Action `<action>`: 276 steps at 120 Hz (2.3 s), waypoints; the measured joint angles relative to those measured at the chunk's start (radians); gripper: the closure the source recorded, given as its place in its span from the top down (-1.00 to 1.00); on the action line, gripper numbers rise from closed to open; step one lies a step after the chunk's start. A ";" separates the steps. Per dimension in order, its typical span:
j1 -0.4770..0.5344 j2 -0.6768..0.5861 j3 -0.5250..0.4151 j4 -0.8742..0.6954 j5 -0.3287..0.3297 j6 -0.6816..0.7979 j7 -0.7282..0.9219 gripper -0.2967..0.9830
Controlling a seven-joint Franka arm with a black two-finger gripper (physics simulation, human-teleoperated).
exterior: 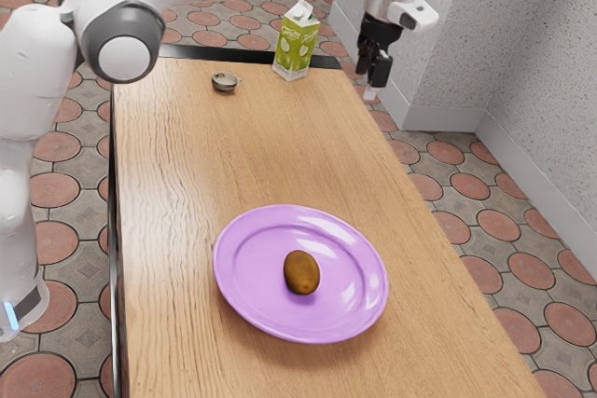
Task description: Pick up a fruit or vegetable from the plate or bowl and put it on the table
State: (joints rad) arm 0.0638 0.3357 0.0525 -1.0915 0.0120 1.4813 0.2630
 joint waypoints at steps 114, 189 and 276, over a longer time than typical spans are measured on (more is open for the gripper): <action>-0.094 -0.379 -0.382 -0.613 0.069 0.222 0.378 0.54; -0.079 -0.346 -0.467 -0.734 0.085 0.337 0.682 0.54; -0.139 -0.295 -0.442 -0.734 0.069 0.229 0.881 0.54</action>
State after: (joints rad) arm -0.0755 0.0404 -0.3898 -1.8258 0.0813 1.7103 1.1438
